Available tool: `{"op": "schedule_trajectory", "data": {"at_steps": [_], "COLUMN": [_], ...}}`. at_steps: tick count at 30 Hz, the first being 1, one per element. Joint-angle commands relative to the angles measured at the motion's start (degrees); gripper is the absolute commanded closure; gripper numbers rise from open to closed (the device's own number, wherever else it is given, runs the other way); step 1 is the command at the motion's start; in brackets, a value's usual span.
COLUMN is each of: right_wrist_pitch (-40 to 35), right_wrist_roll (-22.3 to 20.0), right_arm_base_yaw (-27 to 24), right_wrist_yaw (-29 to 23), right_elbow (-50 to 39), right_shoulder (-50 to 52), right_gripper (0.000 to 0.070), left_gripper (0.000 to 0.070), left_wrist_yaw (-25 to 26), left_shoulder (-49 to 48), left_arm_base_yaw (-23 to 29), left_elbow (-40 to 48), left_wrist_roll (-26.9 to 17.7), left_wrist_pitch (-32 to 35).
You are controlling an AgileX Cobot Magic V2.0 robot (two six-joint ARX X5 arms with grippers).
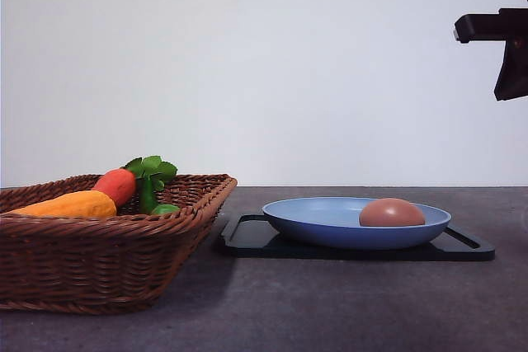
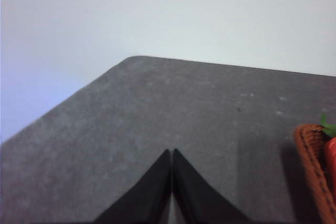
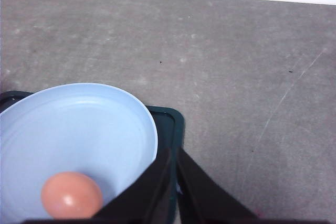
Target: Transfer egg from basket to plate and serve
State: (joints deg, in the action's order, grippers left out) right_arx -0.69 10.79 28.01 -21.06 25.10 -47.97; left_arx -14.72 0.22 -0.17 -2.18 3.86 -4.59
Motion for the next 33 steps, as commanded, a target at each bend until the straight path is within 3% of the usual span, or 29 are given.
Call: {"op": "schedule_trajectory", "data": {"at_steps": [1, 6, 10, 14, 18, 33], "right_wrist_pitch": [-0.59, -0.59, -0.61, -0.61, -0.61, -0.61], "right_wrist_roll": [0.7, 0.7, 0.7, 0.7, 0.7, 0.72], "right_arm_base_yaw": [0.26, 0.26, 0.26, 0.26, 0.26, 0.26], "right_wrist_yaw": [-0.15, -0.15, -0.17, -0.17, -0.17, -0.17], "right_elbow": [0.5, 0.5, 0.5, 0.5, 0.5, 0.5], "right_shoulder": [-0.22, -0.24, -0.24, -0.22, -0.22, -0.22], "right_gripper": [0.07, 0.07, 0.07, 0.07, 0.07, 0.07], "left_gripper": [0.07, 0.07, 0.07, 0.07, 0.07, 0.07], "left_wrist_yaw": [0.16, 3.24, 9.53, 14.02, 14.25, 14.25], "left_shoulder": [-0.08, -0.06, -0.06, -0.06, -0.06, -0.06], "left_arm_base_yaw": [0.29, 0.53, 0.53, 0.51, 0.51, 0.51], "left_elbow": [0.54, 1.03, 1.1, 1.16, 1.16, 1.16], "left_wrist_roll": [1.88, 2.07, 1.22, 1.43, 6.37, 6.29], "left_wrist_pitch": [0.46, -4.07, -8.41, -8.31, -8.25, -8.22]}}
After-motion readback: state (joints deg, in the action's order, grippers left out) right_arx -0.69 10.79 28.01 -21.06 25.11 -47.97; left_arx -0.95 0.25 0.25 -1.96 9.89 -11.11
